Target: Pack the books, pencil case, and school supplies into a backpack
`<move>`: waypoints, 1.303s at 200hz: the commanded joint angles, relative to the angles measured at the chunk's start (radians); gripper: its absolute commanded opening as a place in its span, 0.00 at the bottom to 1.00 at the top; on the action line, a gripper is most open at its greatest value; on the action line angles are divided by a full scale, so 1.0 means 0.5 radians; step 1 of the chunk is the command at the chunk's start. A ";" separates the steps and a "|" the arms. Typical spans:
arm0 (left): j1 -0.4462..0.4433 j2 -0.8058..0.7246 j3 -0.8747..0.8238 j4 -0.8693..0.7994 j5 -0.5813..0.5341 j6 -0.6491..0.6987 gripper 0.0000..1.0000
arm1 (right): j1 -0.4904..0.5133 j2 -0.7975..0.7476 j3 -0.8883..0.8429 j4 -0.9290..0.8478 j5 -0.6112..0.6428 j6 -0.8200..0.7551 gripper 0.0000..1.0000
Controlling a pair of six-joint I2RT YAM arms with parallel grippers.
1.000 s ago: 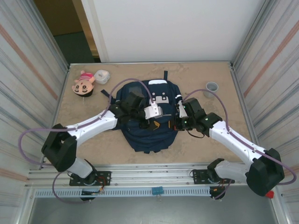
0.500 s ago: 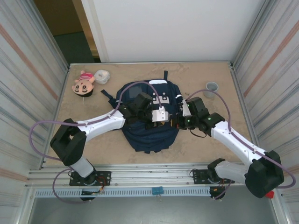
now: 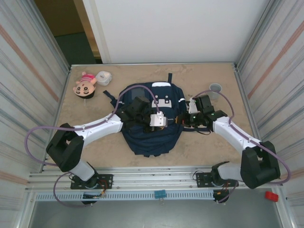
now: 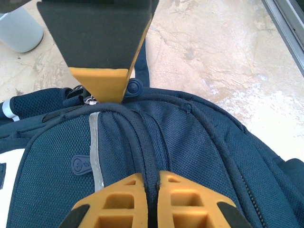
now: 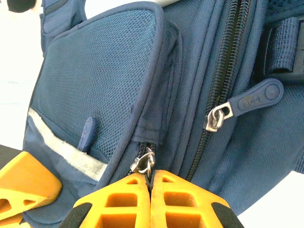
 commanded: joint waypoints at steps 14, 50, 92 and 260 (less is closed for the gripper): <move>0.000 -0.112 -0.013 -0.151 0.238 0.066 0.00 | -0.078 0.113 0.084 0.107 0.234 0.040 0.00; 0.013 -0.179 -0.018 -0.019 0.075 -0.276 0.40 | -0.078 -0.009 0.155 -0.036 0.239 0.022 0.47; 0.242 -0.341 0.185 -0.084 -0.157 -1.077 0.75 | -0.064 -0.187 0.490 -0.397 0.478 -0.039 0.99; 0.699 -0.243 -0.692 -0.152 -0.866 -2.292 0.67 | 0.188 0.582 0.024 0.044 0.631 0.181 0.79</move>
